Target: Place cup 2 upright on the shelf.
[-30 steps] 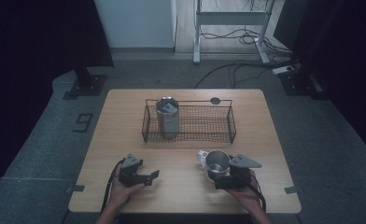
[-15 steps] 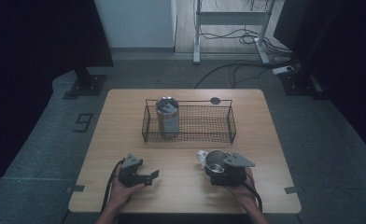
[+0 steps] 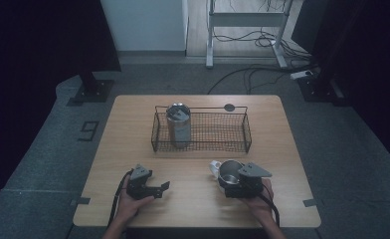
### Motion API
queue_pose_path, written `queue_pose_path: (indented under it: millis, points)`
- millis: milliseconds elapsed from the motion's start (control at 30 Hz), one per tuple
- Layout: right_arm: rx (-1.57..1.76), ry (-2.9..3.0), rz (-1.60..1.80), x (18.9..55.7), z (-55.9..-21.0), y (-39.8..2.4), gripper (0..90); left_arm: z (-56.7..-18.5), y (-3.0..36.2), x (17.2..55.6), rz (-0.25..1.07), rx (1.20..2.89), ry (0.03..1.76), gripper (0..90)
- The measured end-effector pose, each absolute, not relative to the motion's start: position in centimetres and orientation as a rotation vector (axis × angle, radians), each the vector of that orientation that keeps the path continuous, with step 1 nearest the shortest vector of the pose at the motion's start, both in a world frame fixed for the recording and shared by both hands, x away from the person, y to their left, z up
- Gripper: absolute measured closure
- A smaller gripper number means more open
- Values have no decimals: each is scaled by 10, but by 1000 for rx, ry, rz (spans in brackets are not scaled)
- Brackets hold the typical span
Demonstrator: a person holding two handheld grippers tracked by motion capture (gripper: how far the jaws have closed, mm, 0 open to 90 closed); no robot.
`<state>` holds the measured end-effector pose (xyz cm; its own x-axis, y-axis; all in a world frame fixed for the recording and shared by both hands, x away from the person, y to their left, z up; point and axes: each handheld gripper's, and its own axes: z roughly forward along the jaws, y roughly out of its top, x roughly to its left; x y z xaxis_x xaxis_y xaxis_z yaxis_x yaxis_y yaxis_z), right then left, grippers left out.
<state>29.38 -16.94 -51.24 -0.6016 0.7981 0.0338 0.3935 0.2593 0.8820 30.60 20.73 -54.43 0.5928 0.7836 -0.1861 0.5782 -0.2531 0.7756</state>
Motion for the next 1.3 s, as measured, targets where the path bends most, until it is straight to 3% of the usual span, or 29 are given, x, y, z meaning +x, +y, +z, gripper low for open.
queue_pose_path:
  millis: [767, 1300]
  points:
    - [1098, 2090, 1332, 286, -501, -180, 63, -542, 208, 304, 297, 1951, 1091, 92]
    - [1070, 2069, 1387, 287, -470, -185, 63, -542, 208, 303, 300, 1951, 1091, 93]
